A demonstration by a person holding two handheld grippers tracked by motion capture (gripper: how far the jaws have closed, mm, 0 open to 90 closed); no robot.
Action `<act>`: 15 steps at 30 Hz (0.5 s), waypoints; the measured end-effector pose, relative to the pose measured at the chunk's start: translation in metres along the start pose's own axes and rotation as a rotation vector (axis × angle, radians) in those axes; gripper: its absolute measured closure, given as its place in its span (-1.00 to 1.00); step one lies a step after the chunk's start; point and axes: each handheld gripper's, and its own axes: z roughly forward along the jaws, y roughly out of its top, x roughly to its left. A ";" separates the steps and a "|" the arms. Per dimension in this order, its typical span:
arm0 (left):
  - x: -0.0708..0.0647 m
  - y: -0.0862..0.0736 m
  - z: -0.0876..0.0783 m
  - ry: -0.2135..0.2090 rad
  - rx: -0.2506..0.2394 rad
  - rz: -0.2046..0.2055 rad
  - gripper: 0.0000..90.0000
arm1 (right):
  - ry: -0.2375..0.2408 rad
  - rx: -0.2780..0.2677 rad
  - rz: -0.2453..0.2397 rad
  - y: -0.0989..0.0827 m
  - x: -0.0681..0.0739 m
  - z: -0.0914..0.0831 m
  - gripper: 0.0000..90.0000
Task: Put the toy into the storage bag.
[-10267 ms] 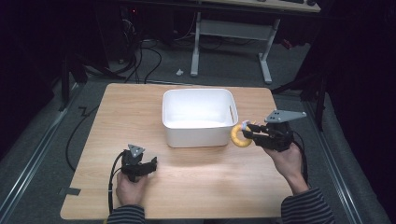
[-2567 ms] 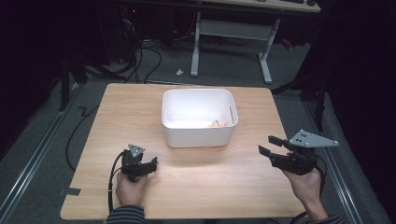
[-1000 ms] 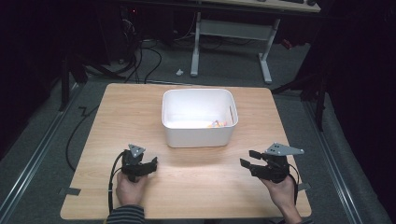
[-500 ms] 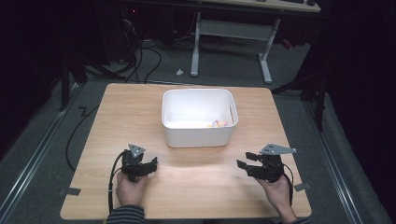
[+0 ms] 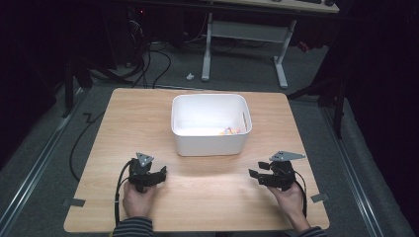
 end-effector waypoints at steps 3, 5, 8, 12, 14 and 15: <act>0.000 0.000 0.000 0.000 0.000 0.000 -0.49 | -0.003 0.002 0.007 0.000 -0.001 0.004 -0.01; 0.000 0.000 0.000 0.000 0.000 0.000 -0.49 | -0.009 0.008 0.000 -0.001 -0.001 0.007 -0.01; 0.000 0.000 0.000 0.000 0.000 0.000 -0.49 | -0.020 0.019 0.008 -0.003 -0.003 0.013 -0.01; 0.000 0.000 0.000 -0.001 0.000 -0.001 -0.49 | -0.028 0.023 0.012 -0.006 -0.005 0.019 -0.01; 0.000 0.000 0.000 0.000 -0.001 -0.001 -0.49 | -0.037 0.031 0.003 -0.007 -0.006 0.023 -0.02; 0.000 0.000 0.000 0.000 -0.001 -0.001 -0.49 | -0.042 0.036 0.008 -0.007 -0.006 0.025 -0.03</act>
